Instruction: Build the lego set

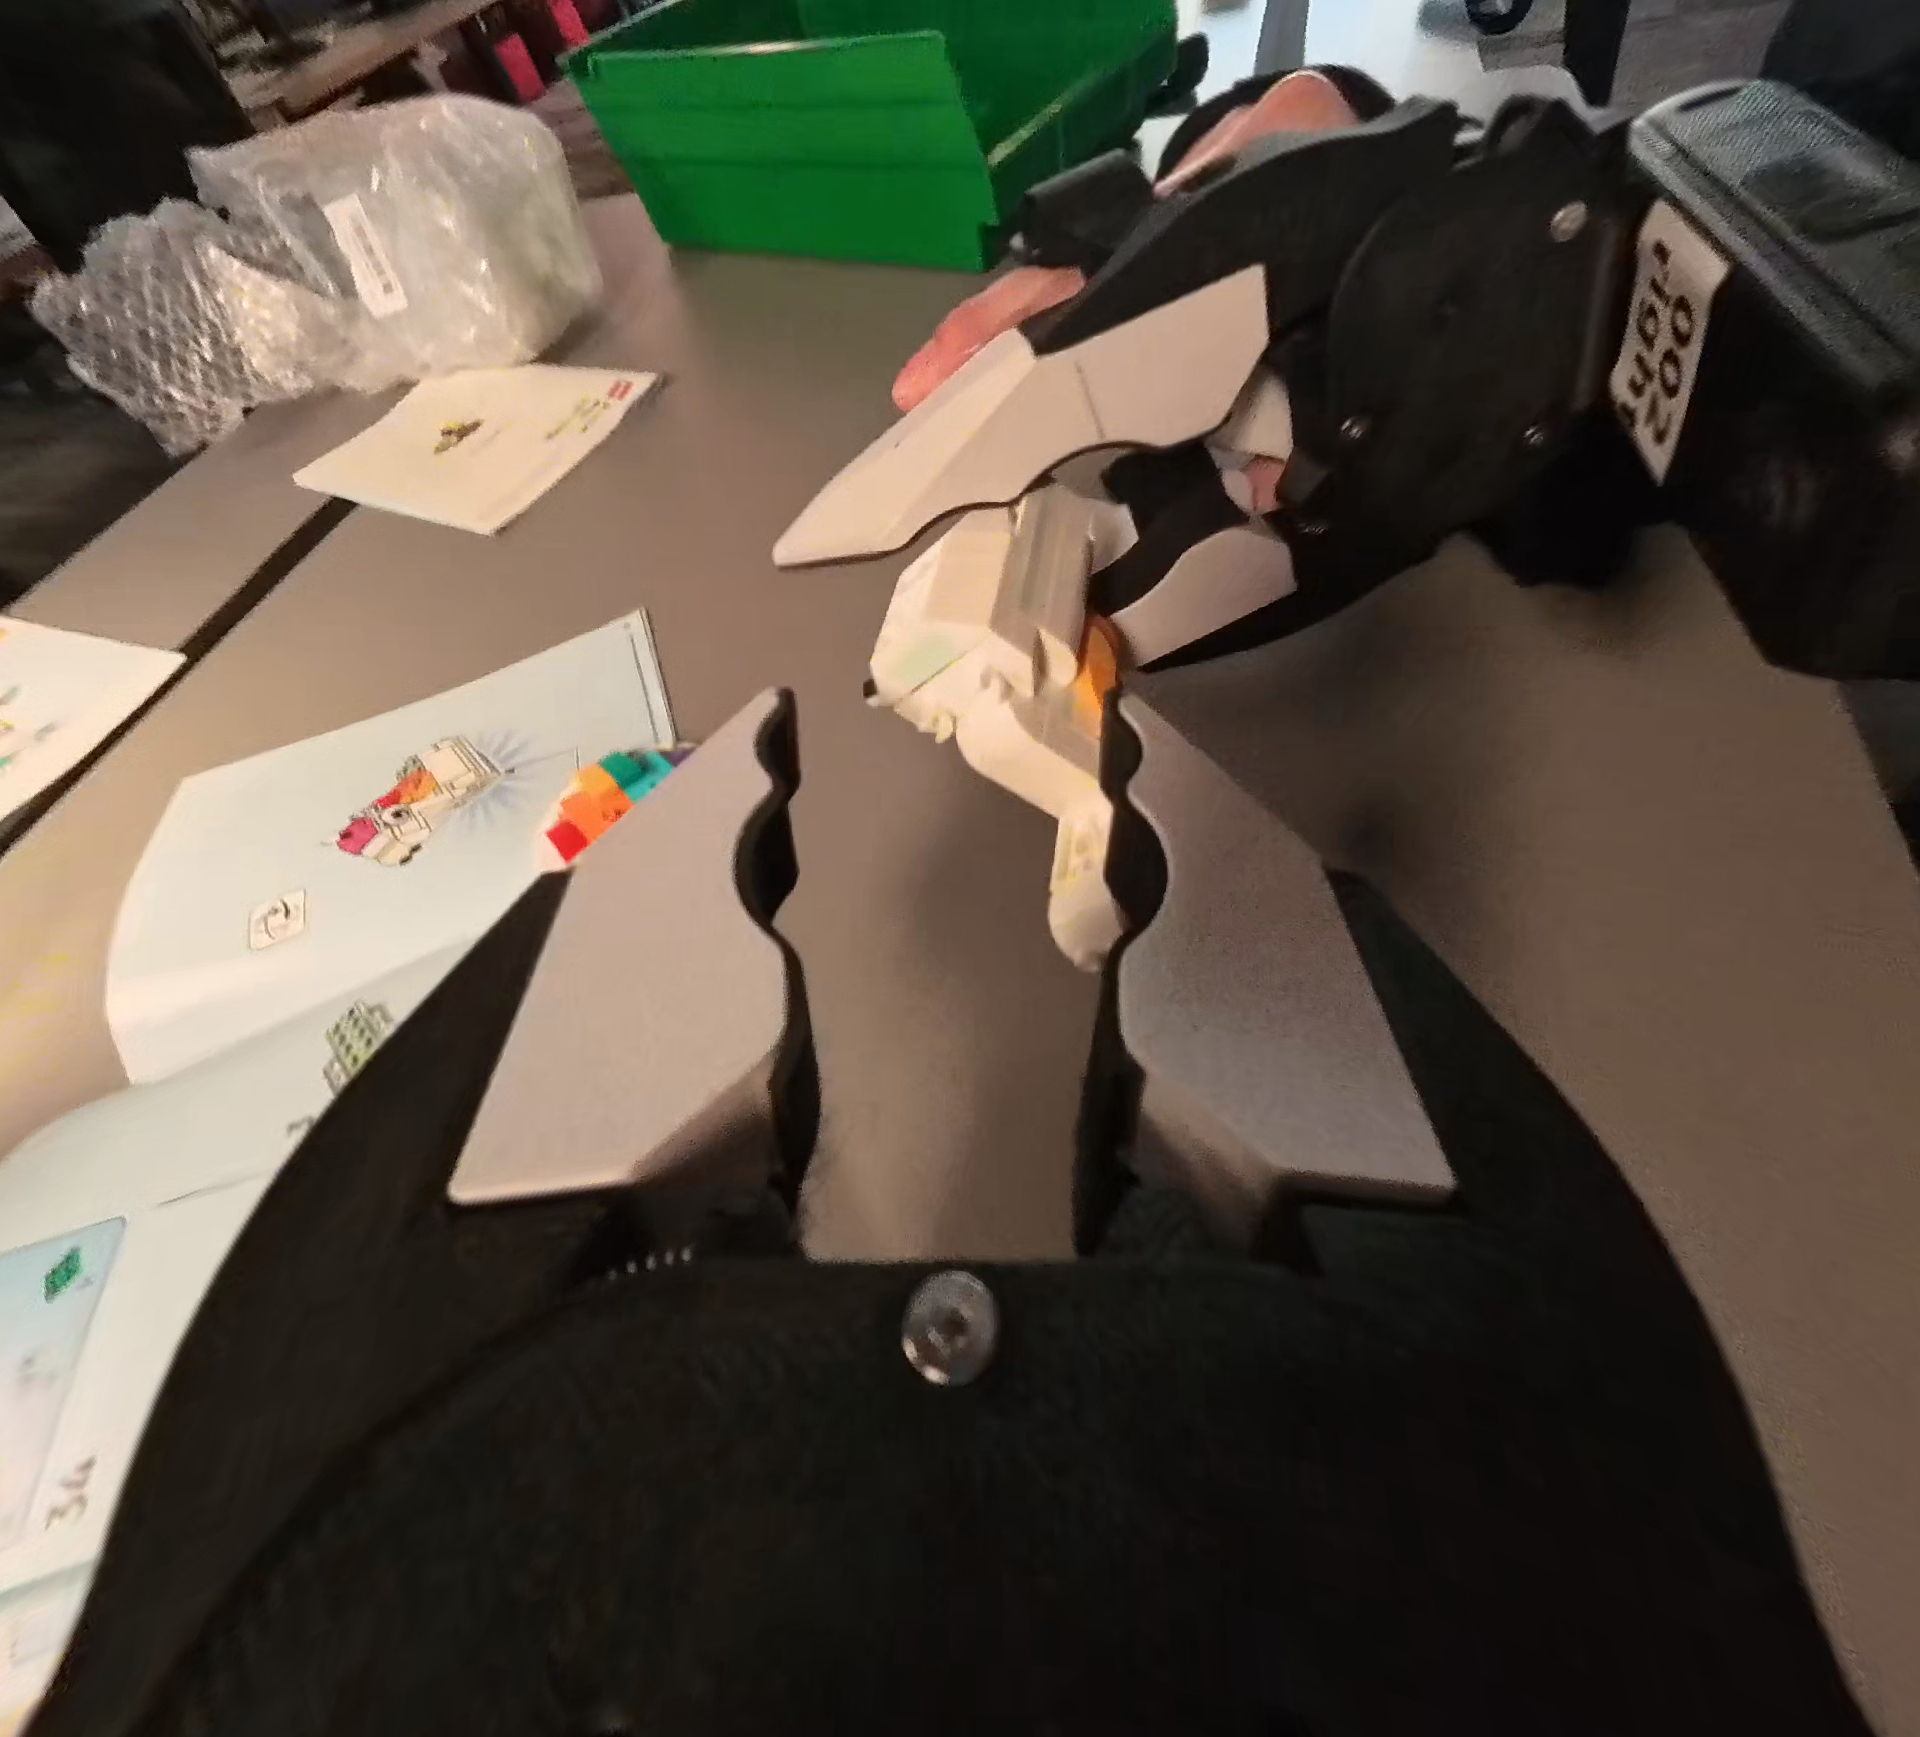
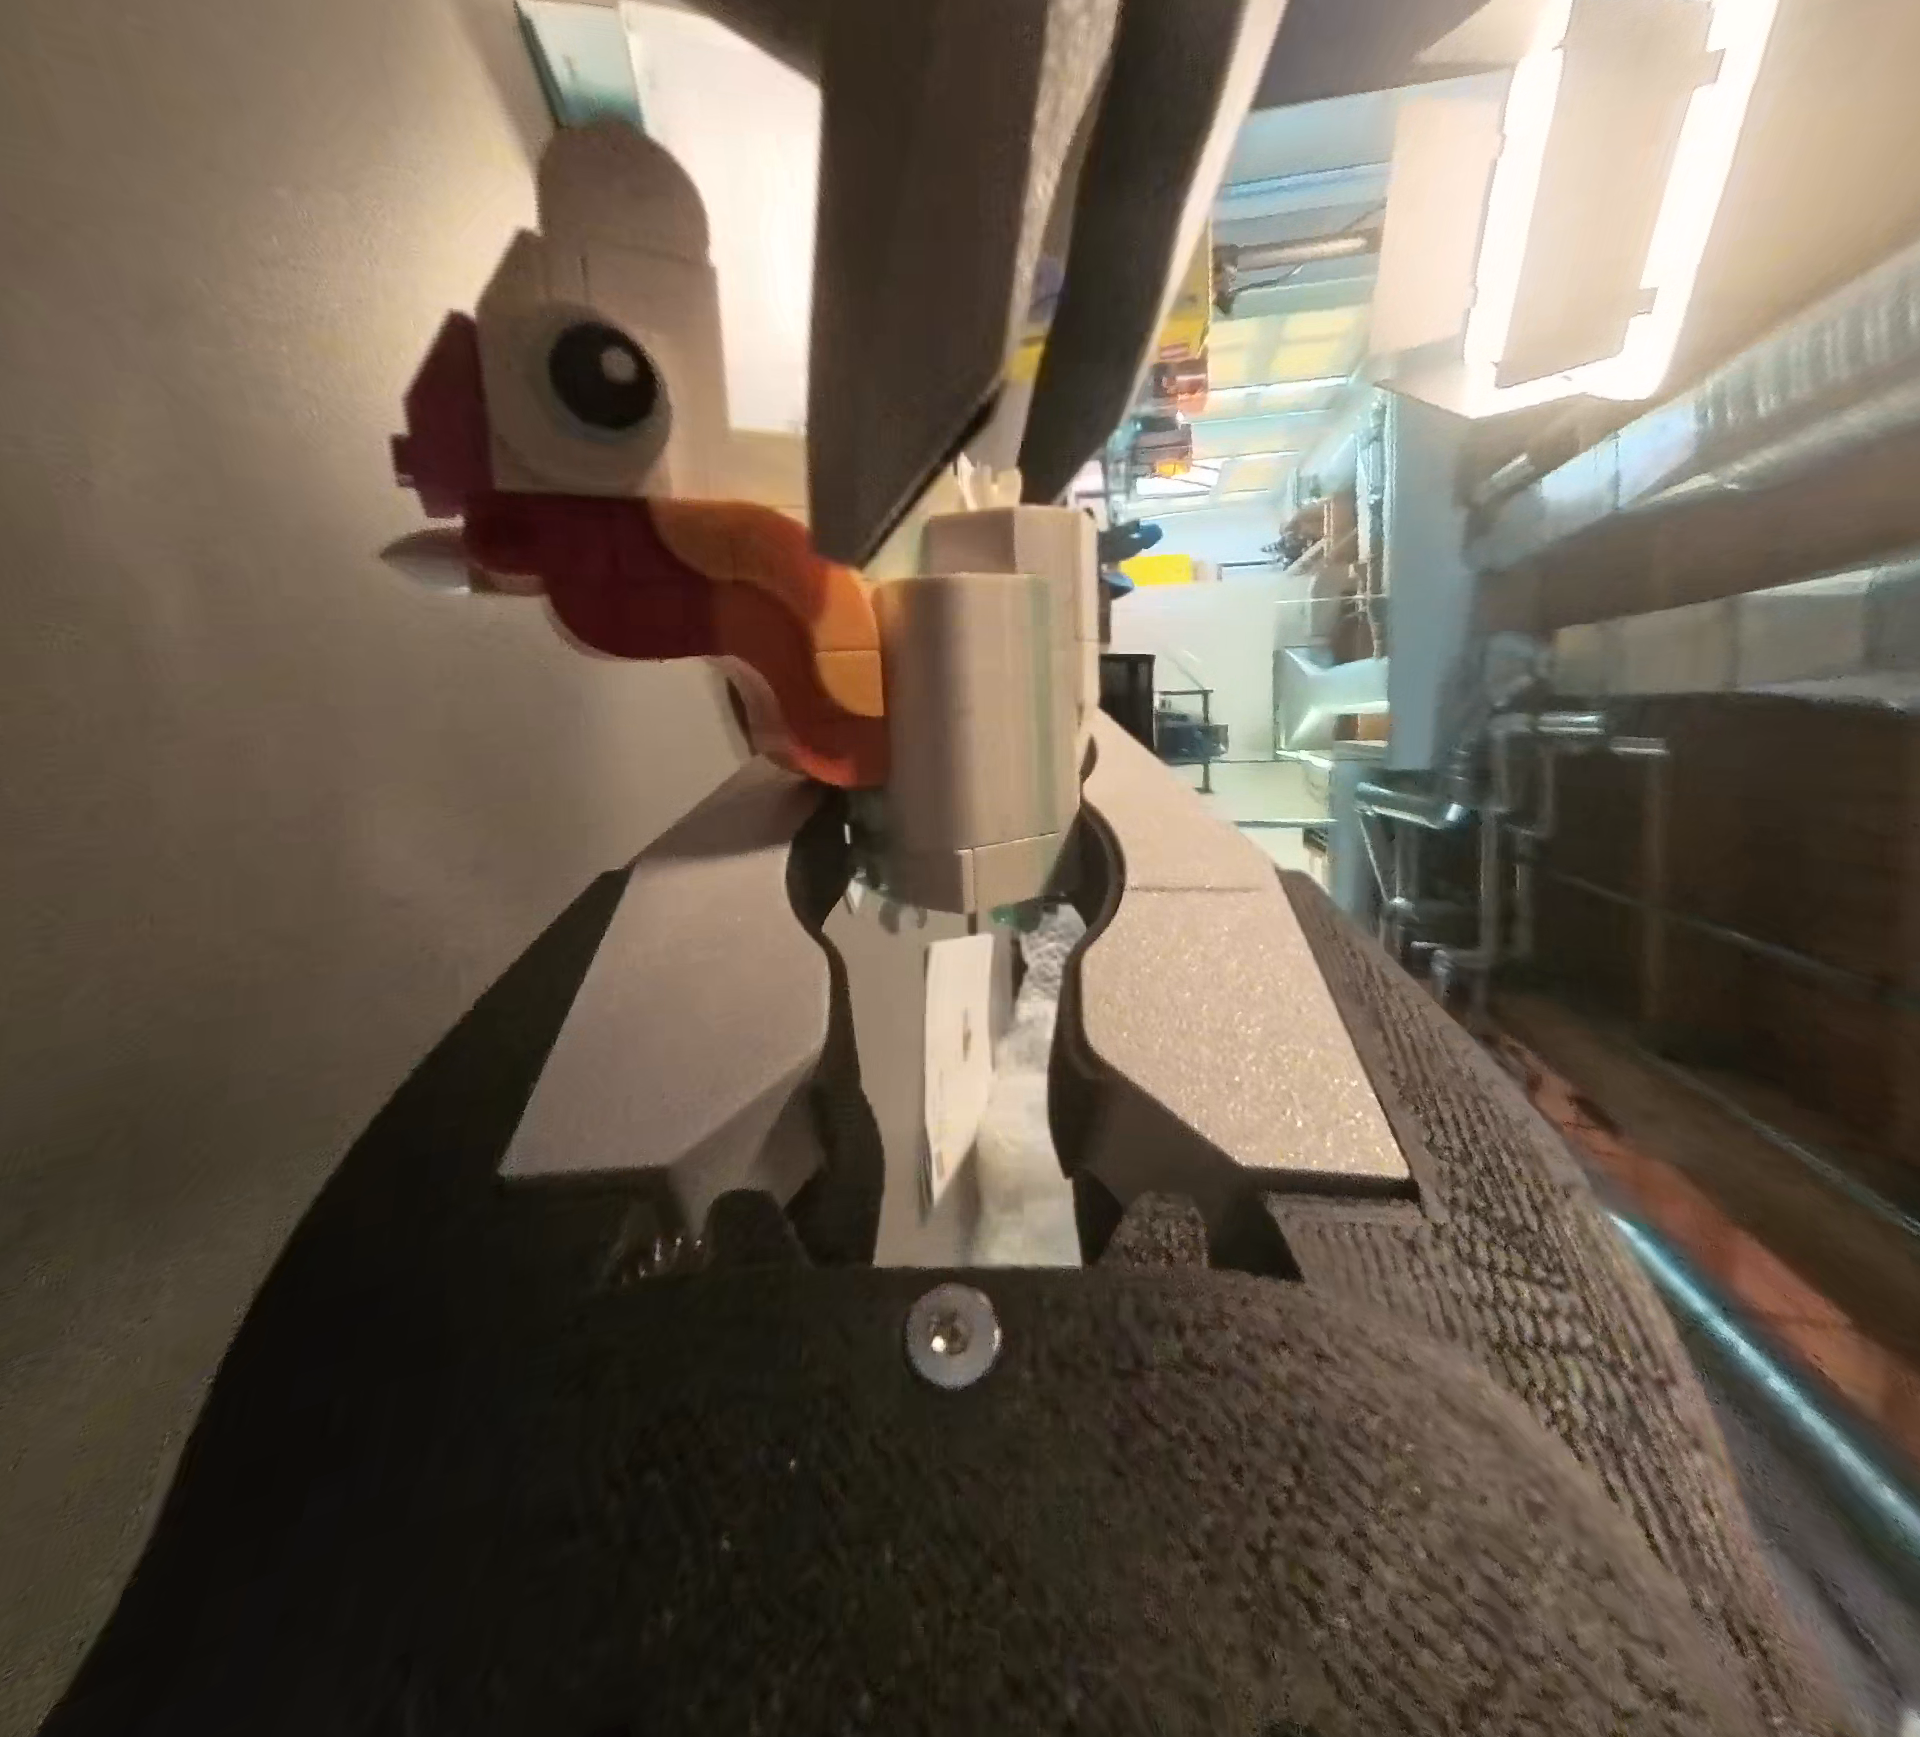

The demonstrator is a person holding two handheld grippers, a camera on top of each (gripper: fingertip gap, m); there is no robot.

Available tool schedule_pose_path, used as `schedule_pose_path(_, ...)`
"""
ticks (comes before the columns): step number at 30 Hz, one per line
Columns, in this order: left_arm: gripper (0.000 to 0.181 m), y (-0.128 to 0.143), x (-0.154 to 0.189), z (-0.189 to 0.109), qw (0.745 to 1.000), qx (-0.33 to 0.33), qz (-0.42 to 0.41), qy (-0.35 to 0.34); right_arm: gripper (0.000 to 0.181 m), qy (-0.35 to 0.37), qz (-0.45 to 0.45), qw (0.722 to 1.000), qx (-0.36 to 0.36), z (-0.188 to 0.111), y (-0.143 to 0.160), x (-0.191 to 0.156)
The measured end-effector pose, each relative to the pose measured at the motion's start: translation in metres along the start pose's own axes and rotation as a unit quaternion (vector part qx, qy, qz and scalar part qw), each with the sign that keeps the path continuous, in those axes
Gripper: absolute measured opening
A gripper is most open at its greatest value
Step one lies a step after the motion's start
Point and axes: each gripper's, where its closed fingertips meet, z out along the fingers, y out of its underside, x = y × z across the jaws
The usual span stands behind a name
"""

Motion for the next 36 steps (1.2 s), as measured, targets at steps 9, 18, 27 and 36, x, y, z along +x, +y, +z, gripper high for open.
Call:
schedule_pose_path(9, 0.040, -0.009, 0.012, 0.011, 0.992, -0.024, 0.123, -0.029, 0.036, -0.007, -0.032, 0.999, -0.030, -0.006, 0.010, -0.001)
schedule_pose_path(18, 0.033, -0.009, 0.019, 0.010, 0.982, -0.040, 0.181, -0.020, 0.036, -0.023, -0.018, 1.000, -0.004, -0.013, 0.008, -0.007)
schedule_pose_path(27, 0.028, -0.005, 0.020, 0.010, 0.989, -0.032, 0.142, 0.009, 0.035, -0.015, -0.038, 0.999, 0.004, -0.013, 0.005, -0.010)
schedule_pose_path(36, 0.033, -0.008, 0.023, 0.006, 0.989, -0.034, 0.144, 0.009, 0.035, 0.000, -0.017, 1.000, 0.006, -0.015, 0.001, -0.004)
